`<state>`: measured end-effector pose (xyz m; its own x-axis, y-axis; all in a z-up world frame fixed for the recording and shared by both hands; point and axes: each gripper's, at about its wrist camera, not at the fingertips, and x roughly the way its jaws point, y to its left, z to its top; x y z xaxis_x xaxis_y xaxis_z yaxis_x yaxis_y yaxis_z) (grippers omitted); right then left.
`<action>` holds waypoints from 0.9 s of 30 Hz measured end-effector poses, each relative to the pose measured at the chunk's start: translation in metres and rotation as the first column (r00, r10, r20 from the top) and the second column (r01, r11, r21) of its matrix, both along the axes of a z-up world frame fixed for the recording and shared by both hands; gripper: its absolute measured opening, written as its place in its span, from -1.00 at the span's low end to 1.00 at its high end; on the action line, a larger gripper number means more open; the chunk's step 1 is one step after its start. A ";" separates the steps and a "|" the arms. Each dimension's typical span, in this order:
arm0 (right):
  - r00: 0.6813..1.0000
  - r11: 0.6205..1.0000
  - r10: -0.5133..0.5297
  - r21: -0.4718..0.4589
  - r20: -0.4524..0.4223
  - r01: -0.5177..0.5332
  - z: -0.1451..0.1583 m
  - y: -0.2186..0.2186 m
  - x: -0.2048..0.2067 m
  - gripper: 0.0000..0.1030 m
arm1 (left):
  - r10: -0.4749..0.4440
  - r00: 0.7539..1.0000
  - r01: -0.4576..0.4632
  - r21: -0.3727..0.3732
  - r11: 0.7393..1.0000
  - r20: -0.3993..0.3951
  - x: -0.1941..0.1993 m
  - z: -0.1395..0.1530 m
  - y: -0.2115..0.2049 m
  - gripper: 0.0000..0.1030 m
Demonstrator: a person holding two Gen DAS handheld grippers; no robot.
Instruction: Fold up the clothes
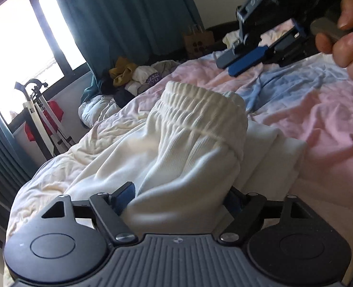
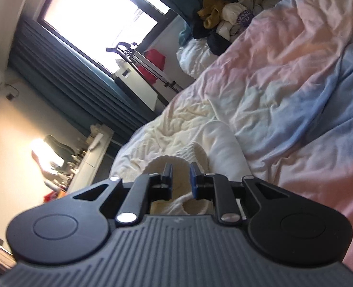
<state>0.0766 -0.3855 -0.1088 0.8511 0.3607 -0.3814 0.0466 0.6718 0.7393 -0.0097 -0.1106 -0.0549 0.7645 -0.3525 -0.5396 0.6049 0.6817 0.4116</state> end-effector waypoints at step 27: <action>0.916 0.892 0.402 0.217 0.021 -0.396 -0.082 -0.011 0.140 -0.17 | 0.021 1.000 -0.022 -0.092 0.996 -0.018 0.004 -0.011 0.021 0.56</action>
<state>0.2170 -0.3963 -0.1906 0.6103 0.7427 -0.2757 -0.1734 0.4648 0.8682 -0.0053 -0.0894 -0.0659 0.7633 -0.3849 -0.5188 0.5961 0.7292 0.3360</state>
